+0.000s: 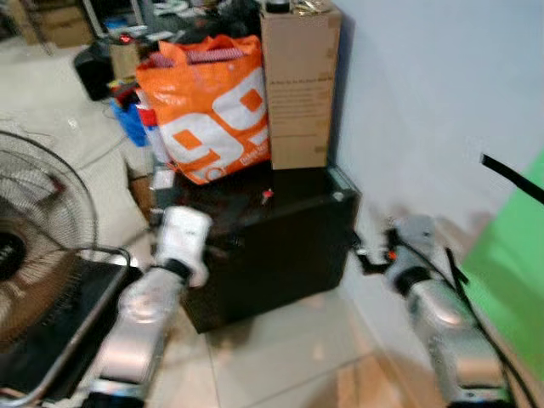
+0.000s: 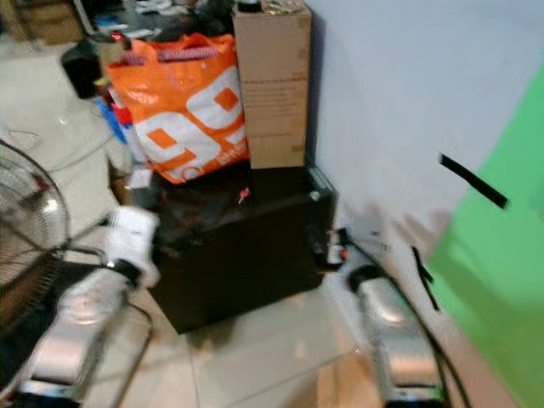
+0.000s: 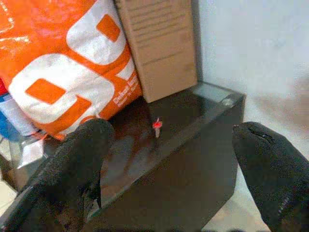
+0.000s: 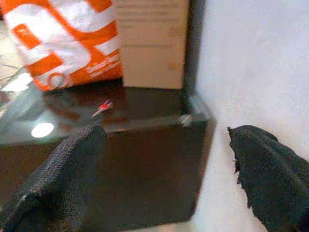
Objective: Hang keys on a hook
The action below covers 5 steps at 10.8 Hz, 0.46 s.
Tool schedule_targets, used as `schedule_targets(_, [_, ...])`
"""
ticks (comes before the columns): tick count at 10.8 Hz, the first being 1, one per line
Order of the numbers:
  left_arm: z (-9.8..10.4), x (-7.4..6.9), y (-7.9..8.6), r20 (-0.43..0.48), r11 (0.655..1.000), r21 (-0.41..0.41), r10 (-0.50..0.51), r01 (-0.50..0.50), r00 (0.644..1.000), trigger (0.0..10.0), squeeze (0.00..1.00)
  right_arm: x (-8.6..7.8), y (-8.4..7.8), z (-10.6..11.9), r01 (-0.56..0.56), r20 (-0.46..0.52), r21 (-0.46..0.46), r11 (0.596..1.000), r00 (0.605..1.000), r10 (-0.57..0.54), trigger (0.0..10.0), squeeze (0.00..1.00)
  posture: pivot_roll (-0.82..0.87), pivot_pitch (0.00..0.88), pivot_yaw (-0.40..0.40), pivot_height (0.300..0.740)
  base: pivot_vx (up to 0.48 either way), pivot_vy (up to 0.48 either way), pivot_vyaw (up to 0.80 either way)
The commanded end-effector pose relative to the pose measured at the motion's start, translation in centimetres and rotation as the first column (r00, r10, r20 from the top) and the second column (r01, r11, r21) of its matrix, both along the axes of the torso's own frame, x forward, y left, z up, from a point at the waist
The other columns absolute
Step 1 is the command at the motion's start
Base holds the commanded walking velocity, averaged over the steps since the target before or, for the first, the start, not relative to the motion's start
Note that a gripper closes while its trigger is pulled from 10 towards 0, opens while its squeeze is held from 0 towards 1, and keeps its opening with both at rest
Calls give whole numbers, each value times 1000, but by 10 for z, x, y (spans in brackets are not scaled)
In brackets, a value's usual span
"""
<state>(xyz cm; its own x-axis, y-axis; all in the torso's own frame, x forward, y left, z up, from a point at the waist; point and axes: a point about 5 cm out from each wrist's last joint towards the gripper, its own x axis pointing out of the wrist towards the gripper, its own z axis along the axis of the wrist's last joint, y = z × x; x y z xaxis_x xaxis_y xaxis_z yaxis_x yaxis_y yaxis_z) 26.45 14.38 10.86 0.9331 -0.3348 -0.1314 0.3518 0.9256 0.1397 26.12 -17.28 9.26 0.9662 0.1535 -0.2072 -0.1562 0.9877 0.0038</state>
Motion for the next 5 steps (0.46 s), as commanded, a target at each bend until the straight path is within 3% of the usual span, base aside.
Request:
schedule_targets(1, [5, 4, 11, 17, 999, 23, 33, -34, 999, 10000, 118, 3, 6, 4, -6, 25, 7, 1000, 1000, 5, 10000, 1000, -44, 0, 58, 740, 322, 0, 0])
schedule_targets(5, [6, 6, 10, 22, 999, 19, 34, -35, 999, 10000, 122, 4, -1, 7, 20, 39, 4, 1000, 999, -20, 10000, 1000, -47, 0, 57, 740, 320, 0, 0])
